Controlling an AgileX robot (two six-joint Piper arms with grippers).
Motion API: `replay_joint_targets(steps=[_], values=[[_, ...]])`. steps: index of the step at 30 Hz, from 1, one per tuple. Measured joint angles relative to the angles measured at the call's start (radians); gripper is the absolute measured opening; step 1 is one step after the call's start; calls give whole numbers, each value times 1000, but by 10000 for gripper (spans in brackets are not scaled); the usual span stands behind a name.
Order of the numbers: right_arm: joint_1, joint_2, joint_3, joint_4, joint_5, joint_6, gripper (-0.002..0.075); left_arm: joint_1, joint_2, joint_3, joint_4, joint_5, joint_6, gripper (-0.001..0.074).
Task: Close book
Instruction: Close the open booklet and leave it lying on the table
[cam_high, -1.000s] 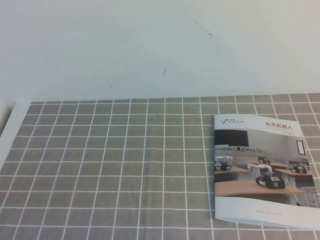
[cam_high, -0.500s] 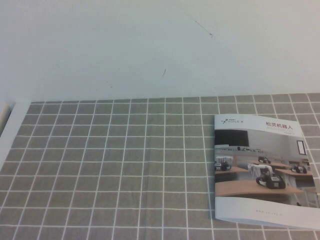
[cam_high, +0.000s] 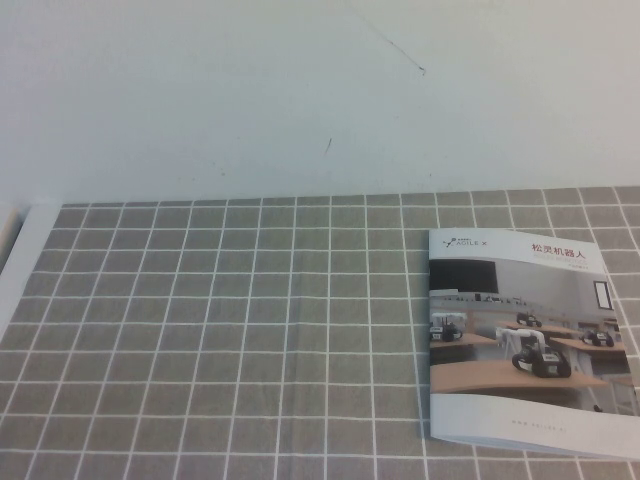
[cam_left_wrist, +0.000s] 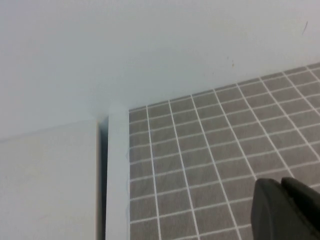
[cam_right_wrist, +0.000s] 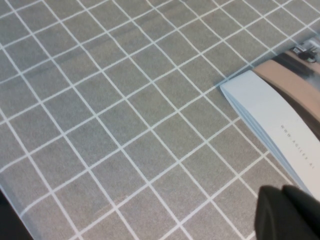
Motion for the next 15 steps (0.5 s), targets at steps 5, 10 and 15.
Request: replay_joint_targets(steps=[5, 10, 15], values=[[0, 0, 0, 0, 0, 0, -3, 0, 0, 98, 3, -41, 0, -2], [0, 0, 0, 0, 0, 0, -3, 21, 2, 201, -246, -106, 32, -2], [0, -2, 0, 2, 0, 0, -3, 91, -39, 234, -363, -152, 18, -2]])
